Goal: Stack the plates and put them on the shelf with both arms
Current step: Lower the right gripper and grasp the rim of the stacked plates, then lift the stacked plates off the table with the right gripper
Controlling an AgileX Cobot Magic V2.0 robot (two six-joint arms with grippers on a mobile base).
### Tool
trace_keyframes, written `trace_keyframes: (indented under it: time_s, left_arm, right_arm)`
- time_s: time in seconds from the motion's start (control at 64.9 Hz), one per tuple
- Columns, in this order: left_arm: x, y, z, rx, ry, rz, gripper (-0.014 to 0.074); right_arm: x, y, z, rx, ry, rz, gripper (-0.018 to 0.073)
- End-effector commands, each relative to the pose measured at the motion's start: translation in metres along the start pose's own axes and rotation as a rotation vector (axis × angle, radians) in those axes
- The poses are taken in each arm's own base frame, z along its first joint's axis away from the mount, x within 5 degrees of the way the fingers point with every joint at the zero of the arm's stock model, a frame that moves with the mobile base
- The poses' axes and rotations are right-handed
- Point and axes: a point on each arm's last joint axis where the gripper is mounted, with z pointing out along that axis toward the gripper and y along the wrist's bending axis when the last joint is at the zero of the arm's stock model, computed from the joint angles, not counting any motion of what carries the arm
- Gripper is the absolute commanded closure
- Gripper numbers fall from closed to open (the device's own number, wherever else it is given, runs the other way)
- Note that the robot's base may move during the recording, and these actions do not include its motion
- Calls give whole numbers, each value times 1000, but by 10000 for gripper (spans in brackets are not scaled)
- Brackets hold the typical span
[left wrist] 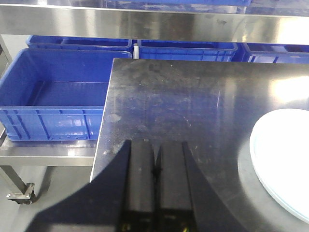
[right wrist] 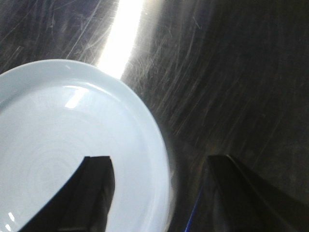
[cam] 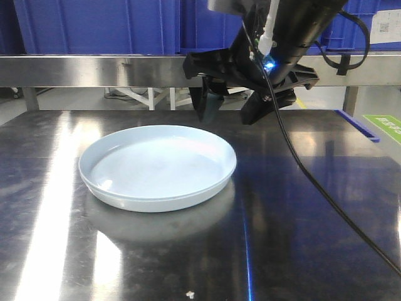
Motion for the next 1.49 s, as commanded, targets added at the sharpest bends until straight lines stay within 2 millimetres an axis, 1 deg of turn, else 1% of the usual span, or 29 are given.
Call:
trace_keyframes:
  time_s: [0.0,0.139,0.354,0.632,0.817,0.971,1.017,1.063,1.171,1.187,1.233,1.248,1.31,1.402,1.479]
  left_arm:
    - [-17,-2,-5,25,-112,-6,513]
    - [-17,-2,-5,25,-112,-6,513]
    - [-17,-2,-5,25,-112,-6,513]
    - [-17,-2,-5,25,-112,-6,513]
    - [-17,-2,-5,25,-112,-6,513]
    - [-17,-2,-5,25,-112,-6,513]
    - [-17,-2,-5,25,-112,-6,513]
    - [-17,-2,-5,25,-112,-6,513]
    - [-17,-2,-5,25,-112,-6,513]
    - [-17,-2,-5,25,-112,-6,513]
    - [-17,-2,-5,25,-112,-6,513]
    - [-17,-2,-5,25,-112,-6,513]
    - [-17,-2,-5,25,-112,-6,513]
    - [-17,-2,-5,25,-112,-6,513]
    - [-17,-2,-5,25,-112,-6,513]
  right_arm:
    - [-22,7,-23,-28,-118,-4,32]
    - [-19,6,-20,-24,-94,-4,32]
    - [-11,3,-4,-11,-31,-2,32]
    - [-5,1,9,-2,4,1,32]
    - [-3,0,15,2,18,2,32]
    - [-3,0,15,1,12,2,39]
    - [-3,0,15,1,9,2,67]
    - [-4,0,15,1,6,2,126]
    - [-6,1,13,-2,-12,1,377]
    - [-6,1,12,-3,-15,1,436]
    - [-8,1,10,-4,-24,0,551]
    - [-8,1,9,-5,-27,0,561]
    - [-13,3,4,-9,-48,-4,515]
    - [-25,6,-7,-15,-96,-22,545]
    - [-36,9,-20,-19,-142,-43,544]
